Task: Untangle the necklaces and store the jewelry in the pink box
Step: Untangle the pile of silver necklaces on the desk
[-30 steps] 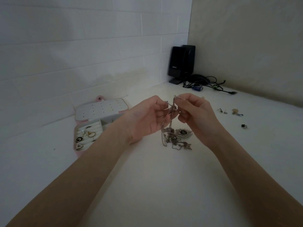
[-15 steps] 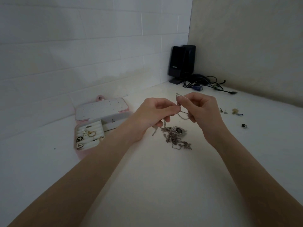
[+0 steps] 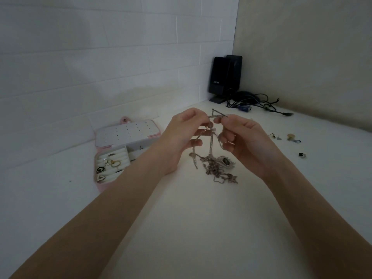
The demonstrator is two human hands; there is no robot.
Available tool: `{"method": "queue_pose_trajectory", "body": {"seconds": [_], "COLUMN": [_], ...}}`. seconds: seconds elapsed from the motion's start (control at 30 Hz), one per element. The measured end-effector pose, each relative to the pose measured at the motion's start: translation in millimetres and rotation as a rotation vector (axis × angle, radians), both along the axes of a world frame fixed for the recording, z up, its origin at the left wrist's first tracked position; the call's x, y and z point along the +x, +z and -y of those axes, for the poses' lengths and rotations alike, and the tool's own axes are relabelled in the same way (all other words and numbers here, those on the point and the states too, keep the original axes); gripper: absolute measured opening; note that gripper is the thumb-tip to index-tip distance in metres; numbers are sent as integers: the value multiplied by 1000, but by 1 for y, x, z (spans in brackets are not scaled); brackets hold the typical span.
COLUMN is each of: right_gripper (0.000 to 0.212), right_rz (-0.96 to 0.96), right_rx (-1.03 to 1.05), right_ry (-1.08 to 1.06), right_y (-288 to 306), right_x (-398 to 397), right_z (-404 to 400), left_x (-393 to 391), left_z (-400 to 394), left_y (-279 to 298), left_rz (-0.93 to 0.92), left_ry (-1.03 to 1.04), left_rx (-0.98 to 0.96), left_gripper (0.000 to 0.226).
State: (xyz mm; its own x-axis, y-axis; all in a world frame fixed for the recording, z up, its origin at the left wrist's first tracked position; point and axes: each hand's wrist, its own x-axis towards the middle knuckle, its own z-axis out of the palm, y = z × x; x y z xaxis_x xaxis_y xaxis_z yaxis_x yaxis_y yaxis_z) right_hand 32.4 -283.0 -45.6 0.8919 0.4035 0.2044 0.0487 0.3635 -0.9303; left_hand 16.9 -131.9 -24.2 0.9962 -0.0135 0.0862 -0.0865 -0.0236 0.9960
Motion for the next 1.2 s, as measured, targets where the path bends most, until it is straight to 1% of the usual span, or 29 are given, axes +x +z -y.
{"method": "queue_pose_trajectory", "body": {"seconds": [0.07, 0.17, 0.27, 0.4, 0.47, 0.5, 0.57, 0.63, 0.7, 0.8, 0.93, 1.07, 1.13, 1.2], "right_gripper": [12, 10, 11, 11, 11, 10, 10, 11, 13, 12, 15, 14, 12, 12], "right_rz": [19, 63, 113, 181, 225, 250, 295, 307, 311, 312, 390, 488, 539, 568], "right_rx": [-65, -164, -189, -196, -220, -230, -251, -265, -286, -287, -345, -383, -422, -458], "right_ry": [-11, -98, -220, -306, -316, -322, -345, -386, -425, -470, -527, -535, -565, -586], "right_y": [-2, -4, -4, -2, -1, -1, 0, 0, 0, 0, 2, 1, 1, 1], "right_x": [0, 1, 1, 1, -1, -2, -3, -2, -1, 0, 2, 3, 3, 1], "right_z": [-2, -5, -4, -5, -7, -8, -9, -8, -6, -4, 0, 2, 3, 2], "left_x": [0, -2, -3, -3, -2, -3, -2, -2, -3, -3, -2, 0, 2, 4], "left_z": [-2, -1, 4, 12, 13, 12, 9, 4, 1, -3, -9, -11, -10, -7], "left_y": [-1, -2, -4, -10, -13, -14, -12, -10, -9, -7, -6, -9, -9, -6], "left_rz": [-45, -54, 17, 62, 44, 23, -46, -130, -178, -200, -156, -122, -119, -42], "left_ry": [5, 21, 29, -56, -86, -93, -117, -192, -274, -316, -332, -344, -286, -134], "left_rx": [-79, -64, 76, 303, 314, 278, 140, -44, -179, -227, -145, -96, -3, 162], "left_gripper": [7, 12, 15, 7, 5, 7, 8, 12, 10, 7, 21, 19, 20, 19]}}
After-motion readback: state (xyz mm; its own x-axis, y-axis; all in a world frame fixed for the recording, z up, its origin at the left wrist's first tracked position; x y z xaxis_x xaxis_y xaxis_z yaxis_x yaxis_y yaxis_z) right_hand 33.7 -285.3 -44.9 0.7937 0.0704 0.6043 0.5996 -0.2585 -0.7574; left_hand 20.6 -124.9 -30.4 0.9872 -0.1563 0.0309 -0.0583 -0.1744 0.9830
